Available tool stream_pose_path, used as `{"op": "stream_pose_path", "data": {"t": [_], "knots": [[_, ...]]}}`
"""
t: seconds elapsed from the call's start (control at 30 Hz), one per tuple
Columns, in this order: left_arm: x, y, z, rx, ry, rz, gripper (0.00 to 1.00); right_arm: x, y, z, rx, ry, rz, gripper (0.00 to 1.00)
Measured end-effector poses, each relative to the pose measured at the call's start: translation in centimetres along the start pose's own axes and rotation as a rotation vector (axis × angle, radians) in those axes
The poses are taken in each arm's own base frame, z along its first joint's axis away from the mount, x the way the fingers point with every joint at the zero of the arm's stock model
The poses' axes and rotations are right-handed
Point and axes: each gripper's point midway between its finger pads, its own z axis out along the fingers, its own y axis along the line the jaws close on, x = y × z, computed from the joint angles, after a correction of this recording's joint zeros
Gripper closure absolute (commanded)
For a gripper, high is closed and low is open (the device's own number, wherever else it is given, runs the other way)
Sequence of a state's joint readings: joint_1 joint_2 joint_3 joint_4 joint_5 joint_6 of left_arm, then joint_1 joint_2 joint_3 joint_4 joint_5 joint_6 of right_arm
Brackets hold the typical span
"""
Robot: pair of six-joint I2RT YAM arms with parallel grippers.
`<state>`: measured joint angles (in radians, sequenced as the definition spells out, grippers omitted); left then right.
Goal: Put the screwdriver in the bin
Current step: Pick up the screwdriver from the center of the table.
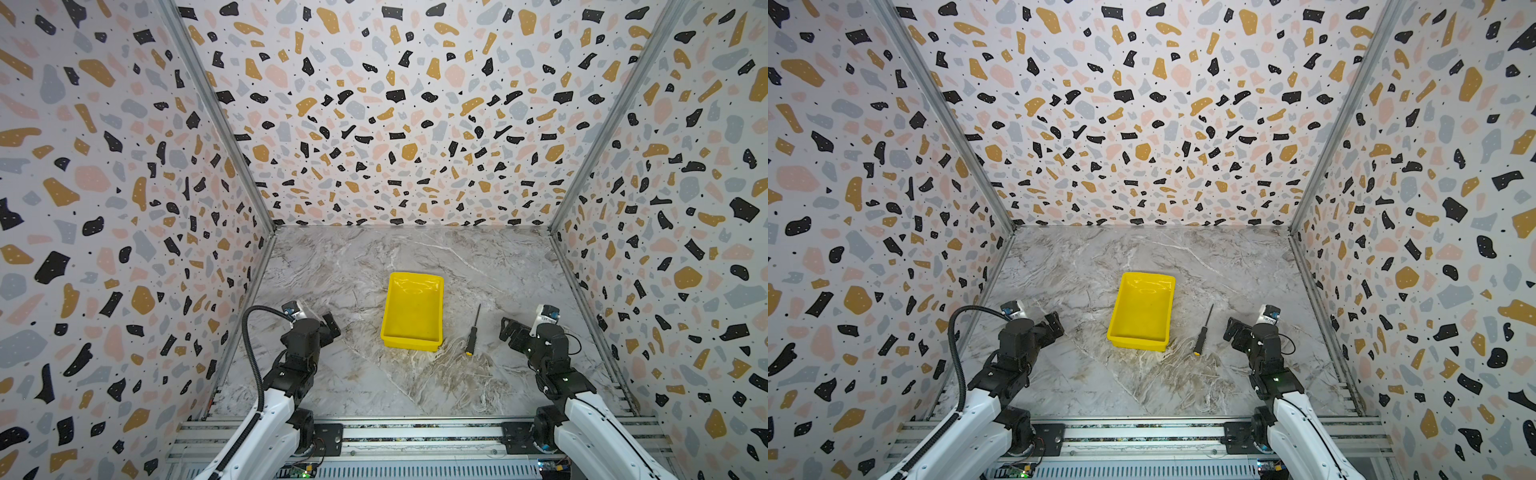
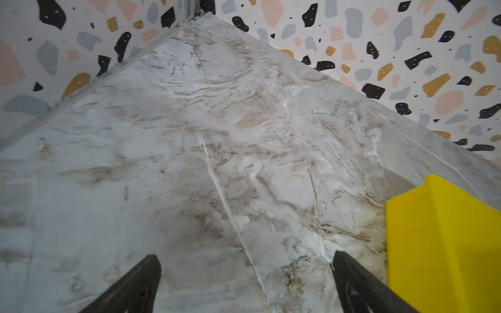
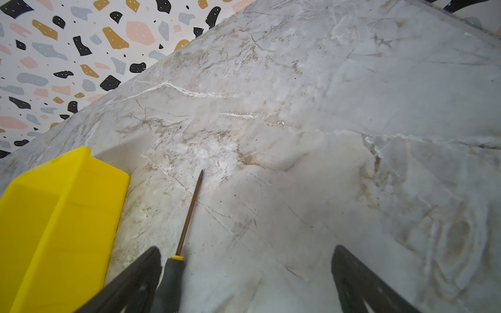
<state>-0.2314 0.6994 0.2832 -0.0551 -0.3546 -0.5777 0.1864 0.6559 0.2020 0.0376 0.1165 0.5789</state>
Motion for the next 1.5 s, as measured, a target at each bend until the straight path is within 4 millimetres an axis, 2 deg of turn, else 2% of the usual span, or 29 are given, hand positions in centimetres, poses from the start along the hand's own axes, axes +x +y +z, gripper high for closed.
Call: {"op": "stream_pose_path", "data": {"t": [0.1, 0.2, 0.27, 0.37, 0.43, 0.6, 0.67, 0.77, 0.83, 0.93, 1.03, 1.37, 1.5], "knots": [[-0.3, 0.3, -0.2, -0.017, -0.017, -0.019, 0.0, 0.0, -0.7, 0.0, 0.04, -0.003, 0.013, 0.01], [-0.8, 0.3, -0.5, -0.013, -0.038, -0.036, 0.0, 0.0, -3.7, -0.7, 0.194, -0.001, 0.105, 0.0], [-1.1, 0.3, -0.7, -0.01, -0.05, -0.045, 0.0, -0.7, -5.5, -1.4, 0.267, -0.025, 0.175, 0.01], [-1.5, 0.3, -1.0, -0.003, -0.07, -0.06, 0.0, -2.0, -5.8, -2.2, 0.25, -0.055, 0.225, 0.06], [-1.7, 0.3, -1.1, 0.001, -0.077, -0.064, 0.0, -2.6, -4.3, -2.2, 0.193, -0.036, 0.216, 0.07], [-1.8, 0.4, -1.2, -0.002, -0.084, -0.068, 0.0, -3.0, 1.3, -1.0, 0.04, 0.097, 0.12, 0.08], [-1.5, 0.6, -1.1, -0.008, -0.081, -0.069, 0.0, -1.6, 4.3, -0.5, -0.031, 0.171, 0.06, 0.08], [-0.9, 0.9, -1.0, -0.013, -0.074, -0.066, 0.0, 1.9, 8.4, -0.7, -0.128, 0.28, -0.022, 0.1], [-0.9, 0.9, -1.0, -0.013, -0.075, -0.067, 0.0, 4.4, 10.1, -0.9, -0.16, 0.349, -0.058, 0.13], [-1.1, 0.9, -1.2, -0.007, -0.086, -0.073, 0.0, 7.4, 10.4, -0.4, -0.127, 0.435, -0.076, 0.15], [-1.3, 0.8, -1.4, -0.002, -0.093, -0.078, 0.0, 8.7, 9.5, 0.5, -0.046, 0.488, -0.07, 0.16], [-0.9, 1.0, -1.3, -0.005, -0.087, -0.076, 0.0, 9.1, 9.2, 1.1, 0.014, 0.506, -0.029, 0.32], [-0.8, 1.0, -1.2, -0.006, -0.084, -0.075, 0.0, 9.2, 9.1, 1.1, 0.019, 0.508, -0.022, 0.33]]}}
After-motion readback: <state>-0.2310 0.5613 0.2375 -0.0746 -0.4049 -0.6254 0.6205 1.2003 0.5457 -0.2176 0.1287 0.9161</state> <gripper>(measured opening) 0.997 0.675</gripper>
